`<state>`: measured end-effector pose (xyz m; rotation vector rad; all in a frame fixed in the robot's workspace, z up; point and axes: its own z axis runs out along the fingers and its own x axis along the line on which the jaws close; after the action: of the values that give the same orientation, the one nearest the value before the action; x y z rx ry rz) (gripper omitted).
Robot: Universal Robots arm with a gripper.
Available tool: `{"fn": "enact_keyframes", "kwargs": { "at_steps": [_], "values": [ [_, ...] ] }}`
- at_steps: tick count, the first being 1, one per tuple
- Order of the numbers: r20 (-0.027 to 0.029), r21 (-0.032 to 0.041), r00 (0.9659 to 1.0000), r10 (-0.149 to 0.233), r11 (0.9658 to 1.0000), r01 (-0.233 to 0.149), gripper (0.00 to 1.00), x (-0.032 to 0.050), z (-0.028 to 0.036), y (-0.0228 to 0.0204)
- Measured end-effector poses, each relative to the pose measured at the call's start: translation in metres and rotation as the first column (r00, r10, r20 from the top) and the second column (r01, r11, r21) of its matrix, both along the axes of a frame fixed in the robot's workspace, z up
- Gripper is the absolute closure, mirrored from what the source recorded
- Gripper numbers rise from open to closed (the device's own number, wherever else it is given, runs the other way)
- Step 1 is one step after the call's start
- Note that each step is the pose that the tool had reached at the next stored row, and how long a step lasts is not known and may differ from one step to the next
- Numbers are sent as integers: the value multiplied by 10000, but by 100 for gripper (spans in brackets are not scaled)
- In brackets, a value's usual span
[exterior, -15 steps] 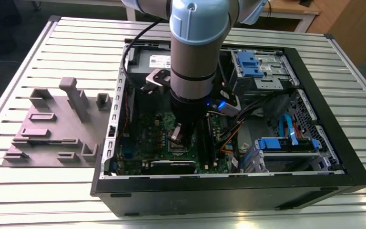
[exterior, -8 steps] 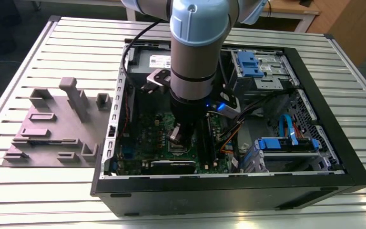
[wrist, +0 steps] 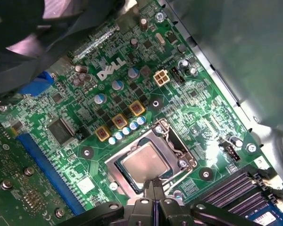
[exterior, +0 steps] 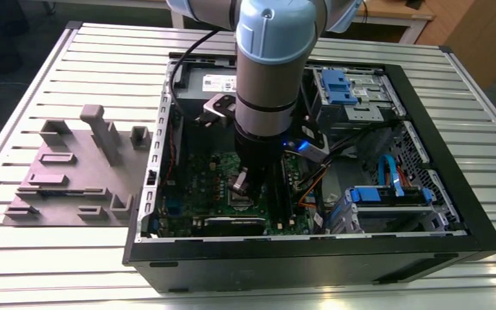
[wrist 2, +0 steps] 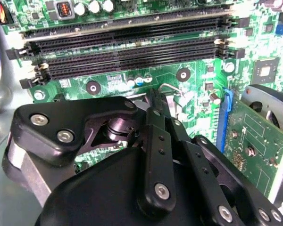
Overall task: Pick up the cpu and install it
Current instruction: 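Install the first cpu locking lever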
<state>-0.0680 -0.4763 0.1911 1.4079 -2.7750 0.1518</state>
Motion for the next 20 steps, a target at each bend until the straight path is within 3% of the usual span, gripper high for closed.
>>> {"fn": "enact_keyframes", "kwargs": {
  "at_steps": [5,12,18,20],
  "values": [
    [2,6,10000,-11,10000,11,90,13,-12,-8],
    [3,9,10000,-10,10000,10,90,24,-13,-92],
    [3,22,10000,-11,10000,11,90,26,-13,-97],
    [-10,142,10000,-8,9999,8,90,27,-11,-103]
  ]
}}
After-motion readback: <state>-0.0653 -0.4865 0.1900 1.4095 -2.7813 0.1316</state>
